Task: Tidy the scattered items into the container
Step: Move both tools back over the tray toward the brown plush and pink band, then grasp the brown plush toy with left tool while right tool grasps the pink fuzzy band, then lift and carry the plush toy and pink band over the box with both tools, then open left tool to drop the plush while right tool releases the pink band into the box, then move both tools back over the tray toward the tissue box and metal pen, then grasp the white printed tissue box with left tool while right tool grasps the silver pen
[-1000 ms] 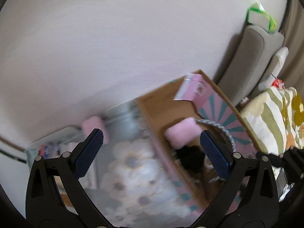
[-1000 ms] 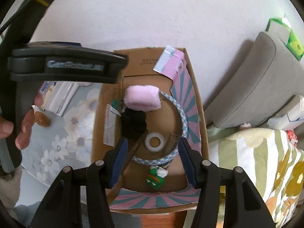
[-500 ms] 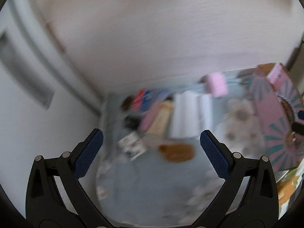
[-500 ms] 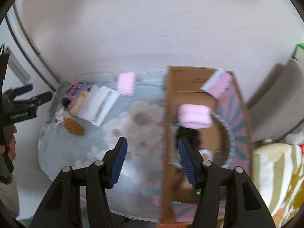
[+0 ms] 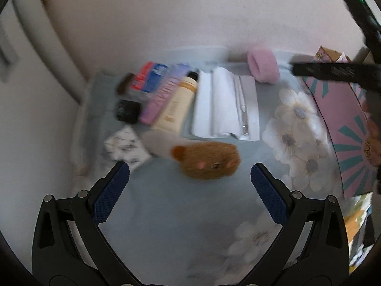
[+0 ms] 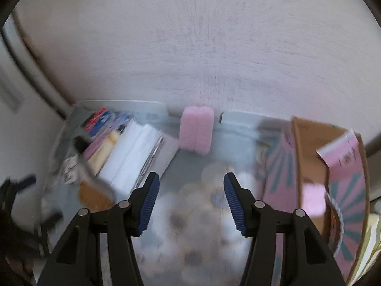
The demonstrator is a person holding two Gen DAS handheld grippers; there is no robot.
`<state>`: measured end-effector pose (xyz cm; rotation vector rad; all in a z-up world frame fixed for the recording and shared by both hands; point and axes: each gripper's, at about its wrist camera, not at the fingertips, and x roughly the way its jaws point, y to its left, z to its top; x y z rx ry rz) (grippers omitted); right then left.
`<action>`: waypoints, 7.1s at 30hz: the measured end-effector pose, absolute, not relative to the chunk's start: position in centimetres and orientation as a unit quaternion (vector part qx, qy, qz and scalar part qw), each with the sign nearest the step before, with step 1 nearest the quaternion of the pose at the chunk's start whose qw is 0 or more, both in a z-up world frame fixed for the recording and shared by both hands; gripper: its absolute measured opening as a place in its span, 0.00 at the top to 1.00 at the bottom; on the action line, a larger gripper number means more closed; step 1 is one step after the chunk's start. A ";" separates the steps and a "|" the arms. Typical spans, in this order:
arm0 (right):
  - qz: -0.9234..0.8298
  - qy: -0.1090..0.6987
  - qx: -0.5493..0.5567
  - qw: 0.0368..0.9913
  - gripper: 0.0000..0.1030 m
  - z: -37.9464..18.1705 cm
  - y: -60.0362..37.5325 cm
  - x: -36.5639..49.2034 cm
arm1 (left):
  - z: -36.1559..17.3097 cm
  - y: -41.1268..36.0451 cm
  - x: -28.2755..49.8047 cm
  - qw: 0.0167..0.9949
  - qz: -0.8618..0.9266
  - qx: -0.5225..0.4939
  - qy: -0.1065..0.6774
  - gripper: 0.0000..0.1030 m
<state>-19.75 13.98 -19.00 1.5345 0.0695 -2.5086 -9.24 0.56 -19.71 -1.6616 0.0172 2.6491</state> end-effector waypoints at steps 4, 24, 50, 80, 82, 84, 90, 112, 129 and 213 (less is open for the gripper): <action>-0.845 0.035 0.526 0.083 0.50 -21.7 12.6 -22.6 | -22.1 1.0 -10.6 -0.006 0.835 -0.549 -0.030 0.01; -0.837 0.003 0.544 0.057 0.49 -27.8 13.3 -27.2 | -25.9 -1.1 -11.5 -0.054 0.793 -0.587 -0.151 0.48; -0.880 -0.048 0.466 0.074 0.62 -18.2 18.1 -21.2 | -17.3 0.3 -10.6 -0.013 0.845 -0.527 -0.090 0.56; -0.859 -0.073 0.507 -0.018 0.62 -11.0 32.4 -3.8 | -9.5 26.0 -16.6 0.221 0.848 -0.476 0.074 0.56; -0.853 -0.078 0.515 -0.021 0.62 -12.0 33.0 -3.7 | -10.8 27.6 -17.0 0.228 0.843 -0.480 0.079 0.56; -0.849 -0.080 0.522 -0.022 0.62 -12.9 33.5 -3.6 | -11.7 29.0 -17.4 0.233 0.838 -0.486 0.083 0.56; -0.835 -0.081 0.544 -0.016 0.62 -15.0 34.5 -3.8 | -13.9 31.7 -19.0 0.236 0.830 -0.496 0.094 0.56; -0.806 -0.071 0.587 0.022 0.62 -20.1 35.4 -7.0 | -18.2 36.2 -22.2 0.227 0.827 -0.494 0.142 0.55; -0.810 -0.089 0.579 0.023 0.62 -19.4 35.7 -7.2 | -18.0 37.2 -21.4 0.258 0.812 -0.500 0.153 0.47; -0.815 0.007 0.566 0.128 0.77 -26.5 6.3 -21.5 | -27.2 -9.7 -15.5 -0.087 0.808 -0.580 -0.059 0.05</action>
